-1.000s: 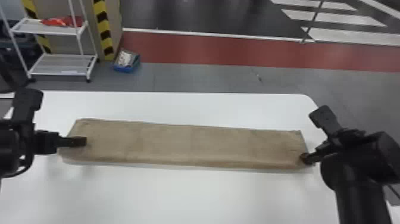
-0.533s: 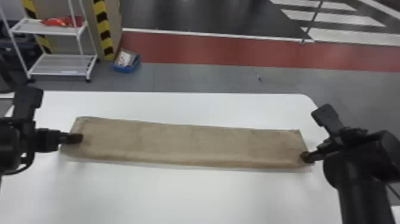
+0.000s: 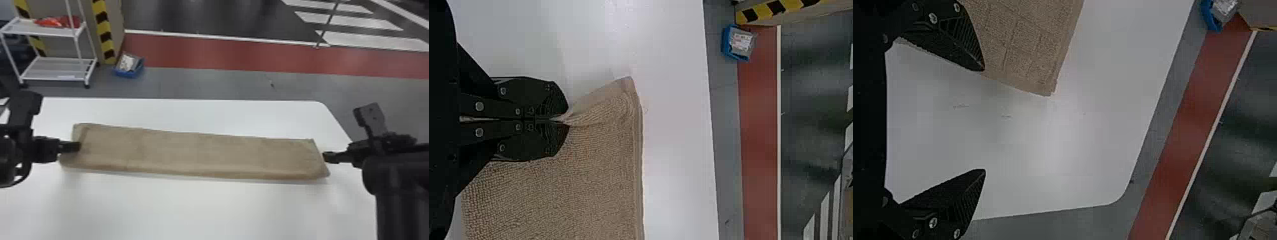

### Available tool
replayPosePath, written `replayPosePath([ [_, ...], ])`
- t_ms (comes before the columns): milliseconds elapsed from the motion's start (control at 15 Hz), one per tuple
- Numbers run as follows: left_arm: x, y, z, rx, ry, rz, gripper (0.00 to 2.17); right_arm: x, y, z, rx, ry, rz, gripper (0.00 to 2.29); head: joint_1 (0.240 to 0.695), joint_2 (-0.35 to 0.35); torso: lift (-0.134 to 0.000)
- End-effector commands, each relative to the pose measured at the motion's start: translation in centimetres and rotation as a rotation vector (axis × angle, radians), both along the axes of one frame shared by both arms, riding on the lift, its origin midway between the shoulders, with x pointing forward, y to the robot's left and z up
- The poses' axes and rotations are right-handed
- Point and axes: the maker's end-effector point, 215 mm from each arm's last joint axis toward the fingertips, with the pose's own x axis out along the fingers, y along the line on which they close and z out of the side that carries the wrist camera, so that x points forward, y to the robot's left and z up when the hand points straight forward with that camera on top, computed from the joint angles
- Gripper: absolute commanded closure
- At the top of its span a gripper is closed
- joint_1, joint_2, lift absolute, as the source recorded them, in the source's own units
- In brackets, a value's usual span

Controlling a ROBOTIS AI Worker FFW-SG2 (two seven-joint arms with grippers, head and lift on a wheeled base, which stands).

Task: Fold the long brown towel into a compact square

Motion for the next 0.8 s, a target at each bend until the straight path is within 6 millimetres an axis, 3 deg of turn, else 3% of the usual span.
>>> replayPosePath([
  [0,-0.4,0.0,-0.1,-0.006,-0.009,-0.009,1.73,0.0,-0.8,1.4,0.043,-0.049,-0.031,0.18,0.695,-0.174,-0.125],
  [333,-1.0,-1.4,2.2,-0.020,-0.062,-0.025,1.73,-1.8,-3.1,1.9,0.096,-0.081,-0.090,0.18,0.695,-0.201,-0.125],
  [533,-1.2,-4.3,4.3,-0.055,-0.069,-0.030,1.74,-3.1,-3.4,2.1,0.096,-0.092,-0.084,0.18,0.695,-0.227,-0.125],
  [733,-3.2,-6.7,5.9,-0.088,-0.054,-0.026,1.74,-4.3,-5.3,2.3,0.099,-0.095,-0.098,0.18,0.695,-0.261,-0.125],
])
